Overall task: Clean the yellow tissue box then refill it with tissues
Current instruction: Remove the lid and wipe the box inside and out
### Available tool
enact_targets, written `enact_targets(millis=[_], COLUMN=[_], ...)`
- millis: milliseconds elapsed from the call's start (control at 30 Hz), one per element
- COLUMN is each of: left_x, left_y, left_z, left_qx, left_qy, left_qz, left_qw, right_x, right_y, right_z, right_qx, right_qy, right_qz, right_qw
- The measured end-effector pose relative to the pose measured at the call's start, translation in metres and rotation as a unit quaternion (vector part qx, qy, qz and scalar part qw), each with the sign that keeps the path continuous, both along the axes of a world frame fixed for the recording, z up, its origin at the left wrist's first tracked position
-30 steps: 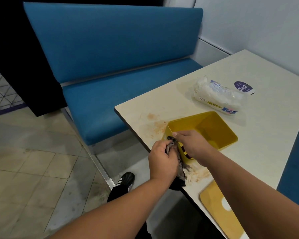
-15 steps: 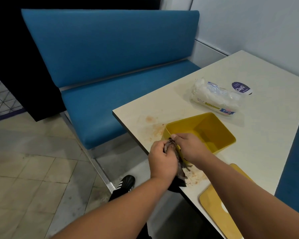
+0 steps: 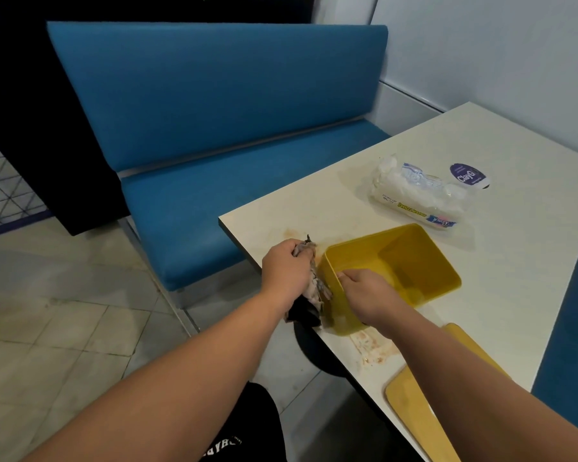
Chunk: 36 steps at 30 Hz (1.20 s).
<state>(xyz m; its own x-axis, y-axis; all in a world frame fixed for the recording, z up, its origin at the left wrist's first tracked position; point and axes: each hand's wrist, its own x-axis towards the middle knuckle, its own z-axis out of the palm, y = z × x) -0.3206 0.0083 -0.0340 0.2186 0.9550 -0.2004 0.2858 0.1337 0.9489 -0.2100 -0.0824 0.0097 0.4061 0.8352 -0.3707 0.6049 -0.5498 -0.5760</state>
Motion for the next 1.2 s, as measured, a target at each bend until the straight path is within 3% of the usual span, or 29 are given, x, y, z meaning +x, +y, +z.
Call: enact_targets(millis=[200,300,500,633,867,1067,1133,1200], left_x=[-0.034,-0.042,-0.025,-0.012,-0.007,-0.009,-0.013,-0.019], left_y=[0.010,0.014,0.020,0.009,0.010,0.013,0.015,0.015], left_z=[-0.021,-0.022,0.002,-0.009,-0.017,-0.023,-0.022,-0.024], left_qx=[-0.043,-0.024,0.044,0.042,0.044,0.064,0.053,0.015], left_qy=[-0.009,0.014,-0.060,-0.049,0.049,0.204,0.167,0.062], left_qz=[-0.002,-0.051,-0.110,-0.119,-0.136,-0.203,-0.200,-0.169], left_qw=[0.999,0.998,0.991,0.991,0.988,0.956,0.964,0.984], right_x=[-0.009,-0.009,-0.008,-0.010,-0.015,-0.014,-0.013,-0.012], right_y=[0.001,0.007,0.015,0.017,0.014,0.013,0.012,0.011], right_z=[0.012,0.013,0.009,0.006,0.005,0.003,0.003,0.002], right_qx=[-0.002,-0.022,-0.054,-0.034,0.000,0.005,0.003,0.000], right_qy=[-0.001,-0.026,-0.071,-0.106,-0.094,-0.073,-0.062,-0.045], right_qz=[0.011,0.028,0.055,0.056,0.040,0.029,0.025,0.020], right_qw=[1.000,0.999,0.994,0.992,0.995,0.997,0.998,0.999])
